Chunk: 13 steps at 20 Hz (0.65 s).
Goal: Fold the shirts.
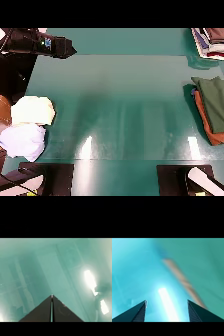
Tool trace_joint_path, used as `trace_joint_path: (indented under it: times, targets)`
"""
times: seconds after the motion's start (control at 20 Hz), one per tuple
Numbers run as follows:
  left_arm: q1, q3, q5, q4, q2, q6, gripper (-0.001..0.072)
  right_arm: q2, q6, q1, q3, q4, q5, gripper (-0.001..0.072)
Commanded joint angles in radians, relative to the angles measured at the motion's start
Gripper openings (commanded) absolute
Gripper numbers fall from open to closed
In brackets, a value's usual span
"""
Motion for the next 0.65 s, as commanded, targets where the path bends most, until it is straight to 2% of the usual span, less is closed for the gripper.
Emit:
trace_joint_path:
  times: [0.0, 0.05, 0.15, 0.2, 0.25, 0.6]
  targets:
    - [0.000, 0.000, 0.004, -0.007, 0.000, -0.001, 0.0026, 0.001, -0.005, 0.276, 0.032, 0.039, -0.085, 0.0571]
    - [0.000, 0.000, 0.011, -0.007, 0.000, -0.001, 0.0027, 0.000, -0.008, 0.346, 0.032, 0.038, -0.104, 0.0550]
    - [0.000, 0.000, 0.020, -0.007, 0.000, -0.001, 0.0026, 0.000, -0.013, 0.460, 0.032, 0.037, -0.134, 0.0289]
    - [0.000, 0.000, 0.020, -0.007, 0.000, -0.001, 0.0026, 0.001, -0.027, 0.500, 0.032, 0.037, -0.142, 0.0119]
    - [0.000, 0.000, 0.020, -0.007, 0.000, -0.001, 0.0026, 0.000, -0.037, 0.536, 0.032, 0.037, -0.143, 0.0018]
    - [0.000, 0.000, 0.020, -0.007, 0.000, -0.001, 0.0026, 0.001, -0.037, 0.595, 0.032, 0.039, -0.123, 0.0018]
